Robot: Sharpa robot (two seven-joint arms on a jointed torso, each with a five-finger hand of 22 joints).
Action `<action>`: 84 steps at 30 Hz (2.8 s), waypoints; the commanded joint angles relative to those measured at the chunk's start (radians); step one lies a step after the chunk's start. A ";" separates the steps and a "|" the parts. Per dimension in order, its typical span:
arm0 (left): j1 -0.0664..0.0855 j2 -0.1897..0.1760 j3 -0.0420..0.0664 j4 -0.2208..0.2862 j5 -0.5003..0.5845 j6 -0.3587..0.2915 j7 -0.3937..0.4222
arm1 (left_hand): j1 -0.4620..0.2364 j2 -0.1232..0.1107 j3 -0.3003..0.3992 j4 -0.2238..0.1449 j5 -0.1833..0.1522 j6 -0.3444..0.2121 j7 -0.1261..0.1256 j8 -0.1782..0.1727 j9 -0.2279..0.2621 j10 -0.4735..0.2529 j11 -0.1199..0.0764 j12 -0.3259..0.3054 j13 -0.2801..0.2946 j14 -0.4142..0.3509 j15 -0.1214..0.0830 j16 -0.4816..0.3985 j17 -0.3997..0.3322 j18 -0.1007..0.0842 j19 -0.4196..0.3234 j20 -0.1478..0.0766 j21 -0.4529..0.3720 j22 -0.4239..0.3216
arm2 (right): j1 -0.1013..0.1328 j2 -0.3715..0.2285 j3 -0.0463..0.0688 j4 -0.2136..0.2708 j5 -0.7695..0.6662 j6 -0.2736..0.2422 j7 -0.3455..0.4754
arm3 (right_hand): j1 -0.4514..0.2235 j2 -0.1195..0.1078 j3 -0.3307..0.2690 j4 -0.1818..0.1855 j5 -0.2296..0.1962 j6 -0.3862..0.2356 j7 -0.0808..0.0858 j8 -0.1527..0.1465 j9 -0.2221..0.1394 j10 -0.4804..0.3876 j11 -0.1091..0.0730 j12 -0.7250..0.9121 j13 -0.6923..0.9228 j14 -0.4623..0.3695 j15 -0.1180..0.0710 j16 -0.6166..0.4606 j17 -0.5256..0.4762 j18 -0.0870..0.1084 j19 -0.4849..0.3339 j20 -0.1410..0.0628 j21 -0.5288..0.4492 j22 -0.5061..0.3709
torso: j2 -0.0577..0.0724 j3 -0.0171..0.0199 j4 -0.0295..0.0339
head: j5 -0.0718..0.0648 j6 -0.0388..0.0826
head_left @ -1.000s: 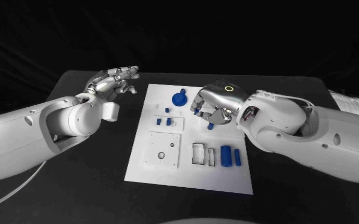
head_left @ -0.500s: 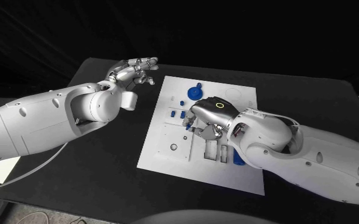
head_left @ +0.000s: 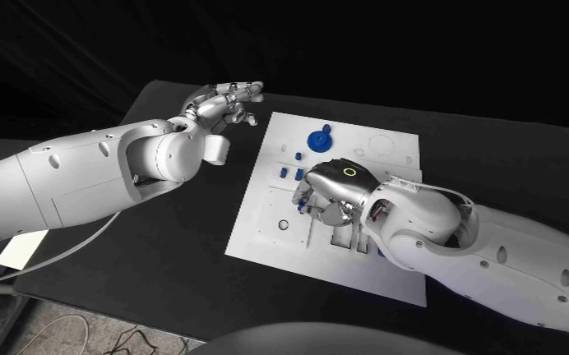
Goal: Assemble the parts on the task board
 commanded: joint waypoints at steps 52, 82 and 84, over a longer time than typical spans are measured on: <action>0.001 -0.005 0.001 0.006 -0.013 0.011 0.002 | 0.010 -0.001 0.001 -0.008 0.003 -0.010 0.002 0.003 -0.001 -0.012 0.003 0.006 0.002 -0.008 0.001 -0.005 -0.003 0.010 0.007 0.003 -0.008 -0.001 | -0.007 0.021 -0.018 -0.037 -0.064 0.050 -0.032 | -0.054 -0.014 -0.005 -0.005 -0.004 -0.047 0.022 -0.003 -0.008 -0.077 0.024 0.000 -0.005 0.055 0.012 -0.007 -0.001 0.014 -0.007 0.008 -0.013 -0.026 | -0.001 -0.0004 0.0002 | -0.006 -0.011; 0.001 -0.010 0.001 0.004 -0.013 0.003 0.005 | 0.001 -0.002 -0.003 -0.004 0.000 -0.018 0.005 0.003 -0.001 -0.024 0.006 0.013 0.004 -0.010 0.004 -0.004 -0.005 0.009 0.007 0.005 -0.010 -0.002 | 0.044 -0.187 0.013 0.085 0.025 -0.098 -0.019 | -0.083 -0.038 -0.080 -0.020 -0.015 -0.172 0.008 -0.002 -0.027 -0.199 0.043 0.027 -0.003 0.042 0.027 -0.048 -0.059 0.025 -0.029 0.029 -0.053 -0.082 | -0.003 0.0014 -0.0087 | -0.057 0.026; 0.001 -0.010 0.001 0.004 -0.013 0.004 0.006 | 0.001 -0.002 -0.003 -0.004 0.000 -0.018 0.005 0.003 -0.001 -0.024 0.006 0.013 0.004 -0.010 0.004 -0.004 -0.005 0.009 0.007 0.005 -0.010 -0.002 | 0.064 -0.220 0.015 0.091 0.032 -0.088 -0.028 | -0.089 -0.045 -0.106 -0.015 -0.005 -0.176 0.004 -0.001 -0.027 -0.206 0.044 0.024 -0.003 0.042 0.028 -0.048 -0.060 0.025 -0.028 0.029 -0.054 -0.083 | -0.004 0.0008 -0.0109 | -0.070 0.031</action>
